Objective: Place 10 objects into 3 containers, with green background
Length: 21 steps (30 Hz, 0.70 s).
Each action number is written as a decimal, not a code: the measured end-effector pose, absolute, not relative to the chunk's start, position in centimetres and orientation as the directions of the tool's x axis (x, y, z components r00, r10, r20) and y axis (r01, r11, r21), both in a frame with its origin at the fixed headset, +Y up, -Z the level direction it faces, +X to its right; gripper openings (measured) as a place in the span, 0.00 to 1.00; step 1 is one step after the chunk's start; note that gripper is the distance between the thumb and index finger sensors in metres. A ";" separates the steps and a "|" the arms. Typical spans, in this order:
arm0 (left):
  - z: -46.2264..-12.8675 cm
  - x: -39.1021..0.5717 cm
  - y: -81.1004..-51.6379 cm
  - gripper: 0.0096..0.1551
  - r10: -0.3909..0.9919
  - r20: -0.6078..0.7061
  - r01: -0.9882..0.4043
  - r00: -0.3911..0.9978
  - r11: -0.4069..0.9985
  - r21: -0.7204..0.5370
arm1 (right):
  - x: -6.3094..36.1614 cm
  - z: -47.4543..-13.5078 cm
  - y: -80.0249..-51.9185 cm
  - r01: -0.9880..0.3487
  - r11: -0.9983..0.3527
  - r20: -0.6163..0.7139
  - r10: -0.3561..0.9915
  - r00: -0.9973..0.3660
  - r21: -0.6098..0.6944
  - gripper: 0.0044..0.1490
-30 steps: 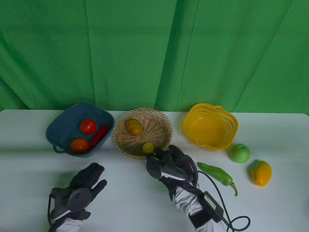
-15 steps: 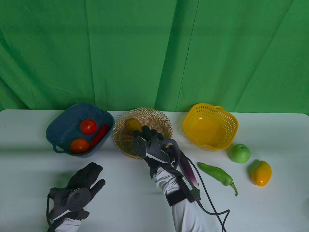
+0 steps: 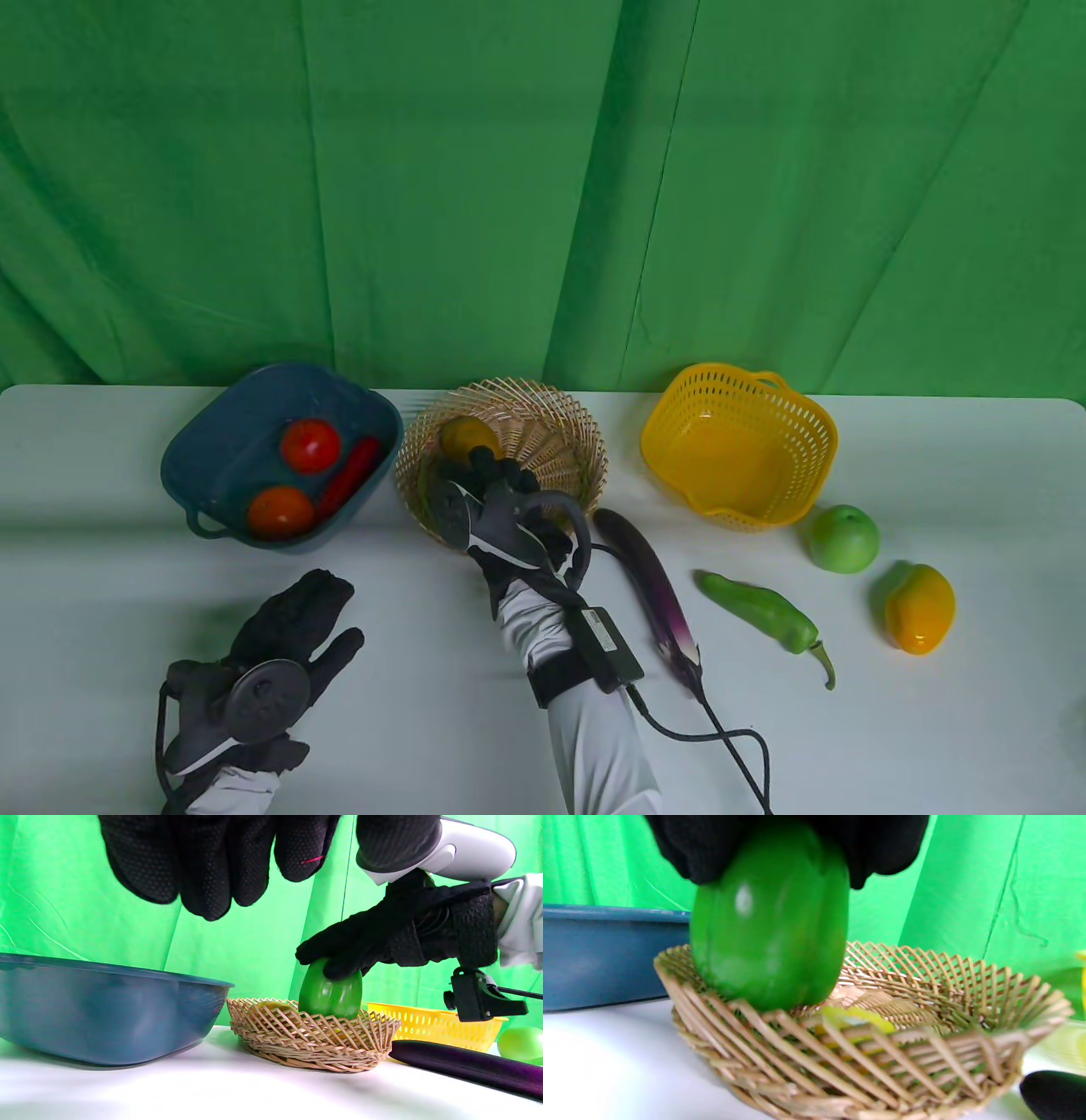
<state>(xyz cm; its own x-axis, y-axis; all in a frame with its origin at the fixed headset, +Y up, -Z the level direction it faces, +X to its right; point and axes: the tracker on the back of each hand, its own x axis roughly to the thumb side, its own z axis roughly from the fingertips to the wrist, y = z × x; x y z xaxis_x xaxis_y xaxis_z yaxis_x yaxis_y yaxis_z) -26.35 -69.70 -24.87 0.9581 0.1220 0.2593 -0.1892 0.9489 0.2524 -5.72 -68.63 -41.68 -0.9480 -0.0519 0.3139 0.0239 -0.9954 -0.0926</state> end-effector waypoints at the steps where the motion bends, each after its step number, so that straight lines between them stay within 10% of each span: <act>1: -24.9 -26.3 -69.7 0.36 0.121 0.261 -0.188 0.958 0.949 0.253 | -5.6 -41.7 -68.8 0.028 -0.995 0.318 -0.056 -0.946 -0.092 0.40; 21: -25.0 -26.0 -69.9 0.36 0.126 0.286 -0.199 0.950 0.949 0.243 | 2.4 -38.0 -66.1 -0.035 -0.999 0.323 0.027 -0.946 -0.021 0.42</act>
